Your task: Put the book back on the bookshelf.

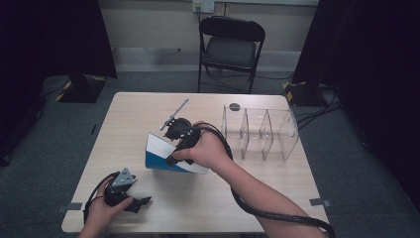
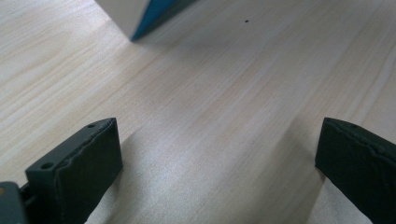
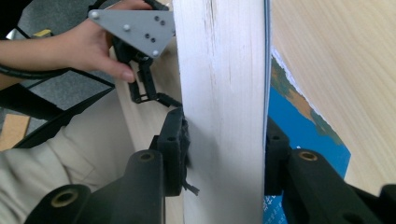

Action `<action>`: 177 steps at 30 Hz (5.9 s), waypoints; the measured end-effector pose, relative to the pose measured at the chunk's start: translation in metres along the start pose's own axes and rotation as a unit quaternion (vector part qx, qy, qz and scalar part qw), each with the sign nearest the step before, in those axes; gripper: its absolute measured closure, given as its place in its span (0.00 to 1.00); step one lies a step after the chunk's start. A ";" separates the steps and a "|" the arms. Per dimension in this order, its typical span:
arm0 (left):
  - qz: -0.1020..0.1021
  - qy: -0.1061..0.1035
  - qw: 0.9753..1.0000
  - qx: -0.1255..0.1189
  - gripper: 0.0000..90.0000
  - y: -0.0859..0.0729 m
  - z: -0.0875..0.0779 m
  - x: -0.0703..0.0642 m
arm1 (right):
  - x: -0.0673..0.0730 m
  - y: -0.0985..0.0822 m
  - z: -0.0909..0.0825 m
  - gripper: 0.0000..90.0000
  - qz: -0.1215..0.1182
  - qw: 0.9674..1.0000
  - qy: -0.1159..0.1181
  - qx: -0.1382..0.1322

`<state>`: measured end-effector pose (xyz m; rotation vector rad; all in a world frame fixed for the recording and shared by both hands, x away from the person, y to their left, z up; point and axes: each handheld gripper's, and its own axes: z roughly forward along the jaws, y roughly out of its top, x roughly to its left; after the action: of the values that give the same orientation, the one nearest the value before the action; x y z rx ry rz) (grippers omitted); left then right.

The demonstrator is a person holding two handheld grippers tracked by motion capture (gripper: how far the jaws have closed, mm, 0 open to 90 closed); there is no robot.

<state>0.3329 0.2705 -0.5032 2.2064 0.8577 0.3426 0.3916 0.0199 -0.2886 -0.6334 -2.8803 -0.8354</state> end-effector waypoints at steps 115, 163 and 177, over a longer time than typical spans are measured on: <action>0.004 -0.001 1.000 0.002 0.00 0.001 0.001 0.001 | -0.067 0.019 -0.011 0.55 -0.096 0.992 -0.075 -0.026; 0.008 0.000 1.000 0.003 0.00 0.001 0.001 0.002 | -0.061 -0.002 0.008 0.60 -0.022 0.998 -0.062 -0.006; 0.008 0.001 1.000 0.004 0.00 0.001 0.001 0.002 | -0.057 -0.001 0.008 0.63 -0.035 0.997 -0.063 0.006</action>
<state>0.3351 0.2708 -0.5029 2.2219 0.8447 0.3500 0.4437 0.0022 -0.3069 -0.6082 -3.0352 -0.8155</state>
